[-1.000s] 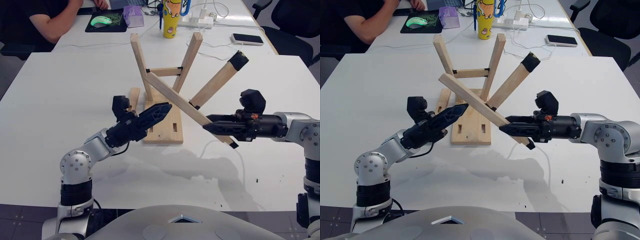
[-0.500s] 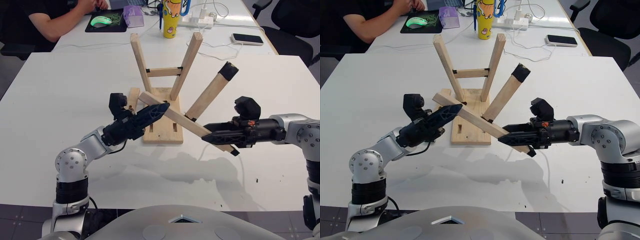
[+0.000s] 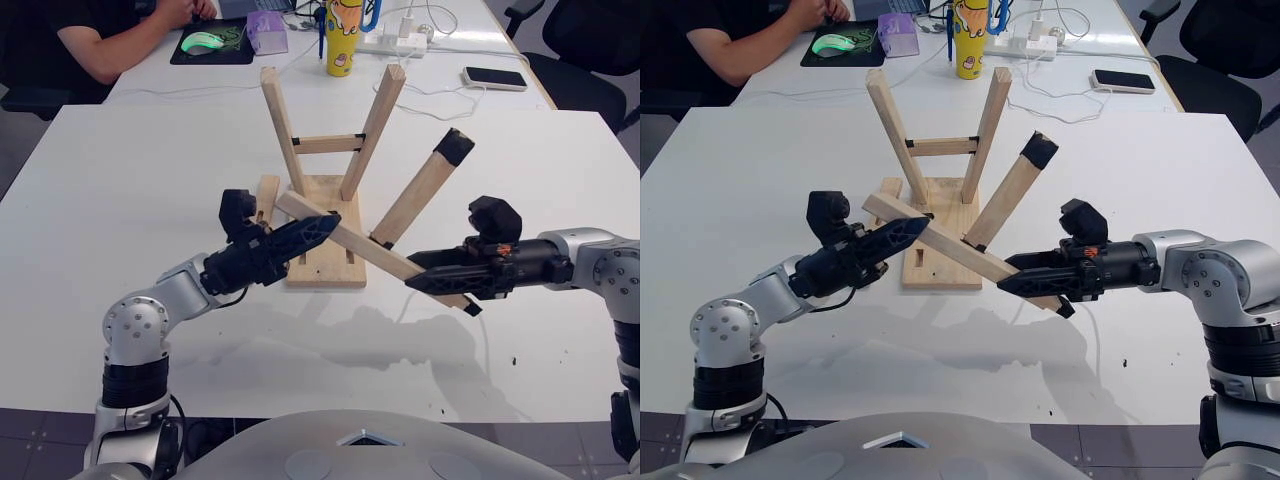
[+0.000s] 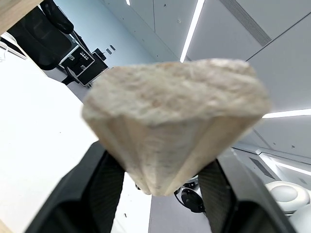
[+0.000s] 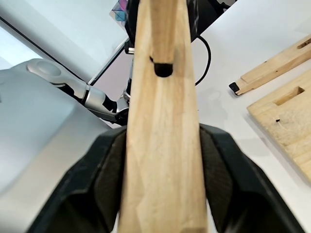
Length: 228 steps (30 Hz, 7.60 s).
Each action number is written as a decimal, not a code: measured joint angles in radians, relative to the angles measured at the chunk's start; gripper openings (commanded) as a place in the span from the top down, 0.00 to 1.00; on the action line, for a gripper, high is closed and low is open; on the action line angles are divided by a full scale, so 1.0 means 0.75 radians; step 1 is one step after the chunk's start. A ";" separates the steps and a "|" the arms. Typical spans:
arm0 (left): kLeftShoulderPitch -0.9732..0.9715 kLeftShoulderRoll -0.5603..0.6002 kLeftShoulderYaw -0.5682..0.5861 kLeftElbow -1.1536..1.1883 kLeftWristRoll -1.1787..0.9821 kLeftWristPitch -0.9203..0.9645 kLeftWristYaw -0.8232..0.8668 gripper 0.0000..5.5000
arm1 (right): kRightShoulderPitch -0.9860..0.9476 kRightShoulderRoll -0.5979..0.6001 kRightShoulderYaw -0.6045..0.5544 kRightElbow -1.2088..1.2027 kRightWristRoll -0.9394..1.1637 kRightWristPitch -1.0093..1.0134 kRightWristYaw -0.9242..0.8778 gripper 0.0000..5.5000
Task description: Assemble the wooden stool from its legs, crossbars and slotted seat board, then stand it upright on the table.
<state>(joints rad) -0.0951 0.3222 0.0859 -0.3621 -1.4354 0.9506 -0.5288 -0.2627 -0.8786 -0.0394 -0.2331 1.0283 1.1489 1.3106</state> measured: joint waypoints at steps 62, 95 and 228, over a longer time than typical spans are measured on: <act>-0.359 0.596 0.087 0.235 0.743 -0.236 -0.573 0.62 | 0.103 0.582 0.213 0.194 -0.793 -1.084 -0.727 0.25; -0.511 0.553 -0.088 0.376 1.033 -0.390 -0.785 0.62 | 0.247 0.981 0.239 0.335 -0.947 -1.036 -1.176 1.00; -0.620 0.093 -0.391 0.118 0.978 -0.515 0.052 1.00 | 0.095 1.032 0.373 0.573 -1.156 -1.146 -1.209 1.00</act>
<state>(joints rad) -0.5599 0.3922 -0.2070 -0.2735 -0.7020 0.5645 -0.4898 -0.1912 -0.1044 0.2403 0.1970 0.1610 0.2896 0.4040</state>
